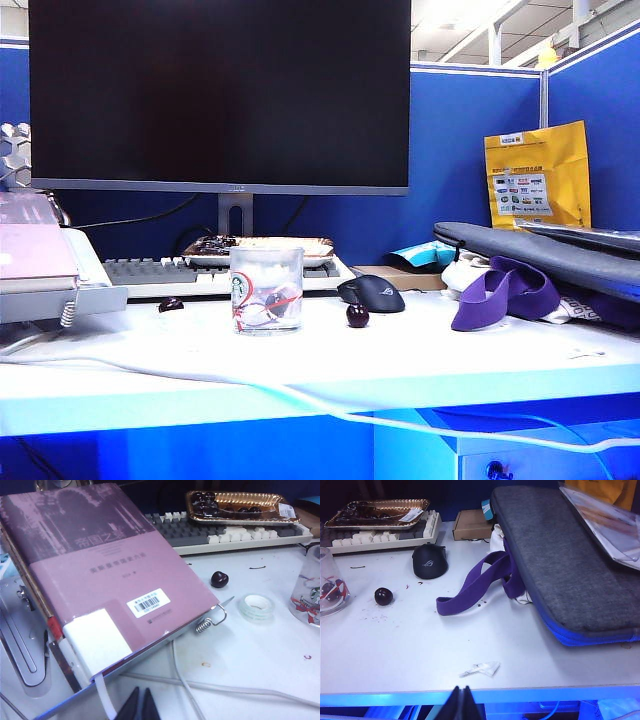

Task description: Pick up the cherry on the right side of the glass and put it inside the glass.

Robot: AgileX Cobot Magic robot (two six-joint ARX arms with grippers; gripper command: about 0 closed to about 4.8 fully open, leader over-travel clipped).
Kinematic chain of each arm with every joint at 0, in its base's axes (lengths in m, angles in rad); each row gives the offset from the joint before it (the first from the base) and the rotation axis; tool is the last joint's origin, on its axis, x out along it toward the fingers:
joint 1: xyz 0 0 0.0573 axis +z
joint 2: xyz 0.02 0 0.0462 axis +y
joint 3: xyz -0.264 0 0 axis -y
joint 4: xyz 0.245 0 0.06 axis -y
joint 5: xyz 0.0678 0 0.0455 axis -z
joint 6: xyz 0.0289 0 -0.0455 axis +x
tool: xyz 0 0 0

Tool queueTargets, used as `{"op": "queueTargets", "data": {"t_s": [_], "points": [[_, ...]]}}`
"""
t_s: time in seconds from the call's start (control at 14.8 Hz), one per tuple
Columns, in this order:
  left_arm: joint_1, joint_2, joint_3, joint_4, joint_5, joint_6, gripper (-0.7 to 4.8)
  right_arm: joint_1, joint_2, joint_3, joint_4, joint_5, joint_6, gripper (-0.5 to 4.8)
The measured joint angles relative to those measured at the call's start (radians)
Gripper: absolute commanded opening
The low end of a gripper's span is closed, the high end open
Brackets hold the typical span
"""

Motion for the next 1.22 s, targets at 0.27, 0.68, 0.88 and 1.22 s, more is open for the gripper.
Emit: {"op": "queueTargets", "data": {"t_s": [0.27,0.68,0.88,1.22], "points": [[0.000,0.000,0.000,0.000,0.000,0.000,-0.05,0.000,0.000,0.000,0.000,0.000,0.000,-0.01],[0.000,0.000,0.000,0.000,0.000,0.000,-0.05,0.000,0.000,0.000,0.000,0.000,0.000,-0.01],[0.000,0.000,0.000,0.000,0.000,0.000,-0.05,0.000,0.000,0.000,0.013,-0.018,0.010,-0.01],[0.000,0.000,0.000,0.000,0.000,0.000,-0.05,0.000,0.081,0.335,0.163,-0.048,0.335,-0.01]]}}
